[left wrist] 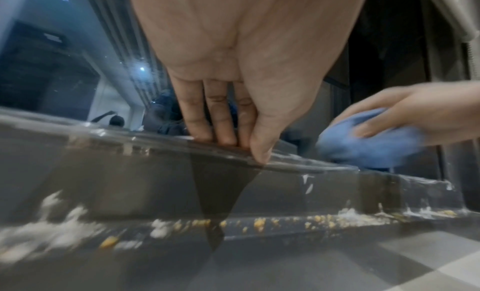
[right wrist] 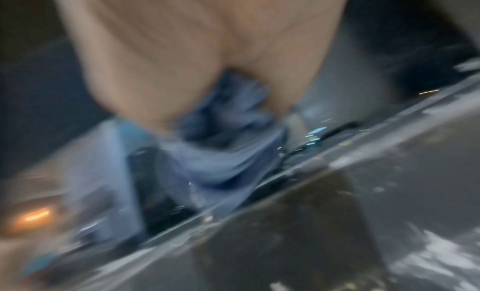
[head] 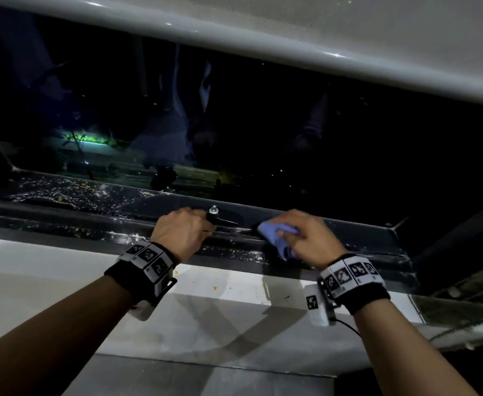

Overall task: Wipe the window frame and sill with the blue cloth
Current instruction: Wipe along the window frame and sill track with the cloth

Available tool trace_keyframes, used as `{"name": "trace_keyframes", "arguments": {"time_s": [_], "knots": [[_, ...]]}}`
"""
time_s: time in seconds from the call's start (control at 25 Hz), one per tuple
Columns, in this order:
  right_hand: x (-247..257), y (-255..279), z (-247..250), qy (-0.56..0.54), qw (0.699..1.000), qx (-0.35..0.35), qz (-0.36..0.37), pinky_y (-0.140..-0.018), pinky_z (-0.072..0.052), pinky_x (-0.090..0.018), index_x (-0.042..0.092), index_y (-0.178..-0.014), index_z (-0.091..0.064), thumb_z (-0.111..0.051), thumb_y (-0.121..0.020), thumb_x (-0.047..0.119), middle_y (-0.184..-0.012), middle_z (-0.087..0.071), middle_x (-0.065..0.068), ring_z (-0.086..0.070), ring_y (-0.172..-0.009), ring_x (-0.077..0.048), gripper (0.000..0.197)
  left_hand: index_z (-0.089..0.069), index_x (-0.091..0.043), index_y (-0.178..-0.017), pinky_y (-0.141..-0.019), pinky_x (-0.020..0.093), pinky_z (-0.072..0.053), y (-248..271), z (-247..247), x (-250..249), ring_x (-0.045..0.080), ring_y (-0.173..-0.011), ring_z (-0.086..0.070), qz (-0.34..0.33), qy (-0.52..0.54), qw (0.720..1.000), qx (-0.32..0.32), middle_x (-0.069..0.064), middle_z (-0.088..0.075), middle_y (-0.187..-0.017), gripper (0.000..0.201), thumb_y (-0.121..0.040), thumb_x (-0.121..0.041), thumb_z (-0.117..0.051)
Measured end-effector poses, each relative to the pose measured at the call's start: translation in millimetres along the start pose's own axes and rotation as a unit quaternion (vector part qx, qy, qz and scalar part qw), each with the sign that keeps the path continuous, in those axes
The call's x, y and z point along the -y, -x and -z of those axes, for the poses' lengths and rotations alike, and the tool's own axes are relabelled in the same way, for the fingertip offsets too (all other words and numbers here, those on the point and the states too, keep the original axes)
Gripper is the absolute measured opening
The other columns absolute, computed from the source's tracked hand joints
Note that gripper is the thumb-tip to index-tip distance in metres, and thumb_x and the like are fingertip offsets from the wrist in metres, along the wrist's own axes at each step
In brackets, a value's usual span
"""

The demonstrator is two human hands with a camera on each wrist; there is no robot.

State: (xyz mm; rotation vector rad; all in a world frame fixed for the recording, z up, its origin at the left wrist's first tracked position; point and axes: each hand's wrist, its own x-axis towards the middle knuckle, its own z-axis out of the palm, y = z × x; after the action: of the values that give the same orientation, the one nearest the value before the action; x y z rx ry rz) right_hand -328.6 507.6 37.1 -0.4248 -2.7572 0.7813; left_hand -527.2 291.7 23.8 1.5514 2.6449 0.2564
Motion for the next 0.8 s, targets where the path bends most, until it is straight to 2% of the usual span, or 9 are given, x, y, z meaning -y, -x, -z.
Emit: {"name": "trace_keyframes", "arguments": {"time_s": [0.08, 0.12, 0.2, 0.32, 0.4, 0.48, 0.6, 0.68, 0.8], "knots": [[-17.6, -2.9, 1.3, 0.099, 0.980, -0.111, -0.130, -0.096, -0.046, -0.037, 0.028, -0.117, -0.067, -0.057, -0.087, 0.019, -0.118, -0.063, 0.001, -0.058, -0.107, -0.026, 0.033, -0.069, -0.037, -0.107, -0.074, 0.036, -0.052, -0.7, -0.6, -3.2, 0.020, -0.106, -0.057, 0.004, -0.015, 1.000, 0.005, -0.013, -0.061, -0.106, 0.021, -0.096, -0.032, -0.052], [-15.3, -4.5, -5.9, 0.157, 0.971, -0.100, -0.152, -0.097, -0.045, -0.040, 0.029, -0.121, -0.064, -0.055, -0.088, 0.022, -0.123, -0.061, -0.001, -0.054, -0.110, -0.032, 0.035, -0.069, -0.035, -0.105, -0.073, 0.036, -0.052, -1.5, -0.1, -6.7, 0.020, -0.106, -0.057, 0.005, -0.026, 1.000, 0.010, -0.012, -0.061, -0.107, 0.020, -0.095, -0.030, -0.052], [4.3, -5.0, -26.0, 0.148, 0.987, -0.010, -0.070, -0.100, -0.040, -0.036, 0.031, -0.123, -0.062, -0.055, -0.090, 0.024, -0.125, -0.061, 0.003, -0.051, -0.115, -0.025, 0.035, -0.067, -0.033, -0.107, -0.074, 0.035, -0.051, -5.1, -0.7, -17.1, 0.020, -0.108, -0.056, -0.015, -0.026, 0.999, 0.013, -0.012, -0.060, -0.109, 0.021, -0.096, -0.031, -0.049], [24.8, 11.4, -9.2, -0.038, 0.993, 0.104, 0.026, -0.091, -0.045, -0.019, 0.030, -0.111, -0.071, -0.064, -0.089, 0.017, -0.110, -0.069, 0.009, -0.062, -0.103, -0.007, 0.027, -0.066, -0.033, -0.115, -0.078, 0.036, -0.052, -9.1, -8.0, -30.4, 0.018, -0.111, -0.054, -0.065, -0.009, 0.998, 0.020, -0.009, -0.059, -0.110, 0.027, -0.099, -0.038, -0.045], [-1.5, 21.1, 23.9, -0.088, 0.994, 0.005, -0.059, -0.083, -0.047, -0.015, 0.036, -0.100, -0.072, -0.067, -0.086, 0.008, -0.099, -0.071, 0.009, -0.066, -0.097, -0.012, 0.032, -0.065, -0.036, -0.117, -0.078, 0.035, -0.053, -10.8, -12.9, -30.0, 0.015, -0.112, -0.053, -0.068, -0.006, 0.998, 0.008, -0.010, -0.058, -0.109, 0.026, -0.100, -0.037, -0.047], [-41.7, 27.4, 58.0, 0.031, 0.961, -0.157, -0.226, -0.081, -0.051, -0.026, 0.032, -0.099, -0.074, -0.064, -0.087, 0.015, -0.099, -0.071, -0.002, -0.067, -0.096, -0.027, 0.023, -0.065, -0.040, -0.119, -0.079, 0.035, -0.054, -12.5, -15.5, -26.6, 0.015, -0.111, -0.053, -0.062, 0.004, 0.998, 0.002, -0.011, -0.057, -0.107, 0.026, -0.099, -0.034, -0.049], [-70.8, 28.1, 59.6, 0.285, 0.889, -0.114, -0.341, -0.084, -0.049, -0.037, 0.019, -0.105, -0.069, -0.059, -0.085, 0.017, -0.108, -0.066, -0.016, -0.061, -0.098, -0.038, 0.023, -0.065, -0.041, -0.119, -0.079, 0.034, -0.053, -14.5, -14.1, -28.4, 0.015, -0.110, -0.052, -0.058, 0.007, 0.998, 0.011, -0.009, -0.056, -0.103, 0.028, -0.100, -0.033, -0.047], [-62.1, 22.4, 30.6, 0.294, 0.918, -0.059, -0.259, -0.091, -0.043, -0.035, 0.025, -0.114, -0.065, -0.058, -0.084, 0.014, -0.119, -0.063, -0.005, -0.054, -0.105, -0.033, 0.033, -0.064, -0.043, -0.122, -0.077, 0.032, -0.051, -14.6, -12.0, -29.6, 0.014, -0.109, -0.053, -0.055, -0.003, 0.998, 0.007, -0.010, -0.056, -0.100, 0.030, -0.100, -0.032, -0.047], [-39.5, 27.2, 18.6, 0.094, 0.995, 0.024, -0.035, -0.097, -0.043, -0.028, 0.028, -0.114, -0.069, -0.063, -0.090, 0.017, -0.119, -0.065, 0.011, -0.057, -0.109, -0.013, 0.028, -0.066, -0.044, -0.121, -0.074, 0.031, -0.049, -14.8, -8.7, -33.1, 0.016, -0.107, -0.056, -0.060, -0.016, 0.998, -0.001, -0.010, -0.059, -0.098, 0.030, -0.099, -0.032, -0.049]]}}
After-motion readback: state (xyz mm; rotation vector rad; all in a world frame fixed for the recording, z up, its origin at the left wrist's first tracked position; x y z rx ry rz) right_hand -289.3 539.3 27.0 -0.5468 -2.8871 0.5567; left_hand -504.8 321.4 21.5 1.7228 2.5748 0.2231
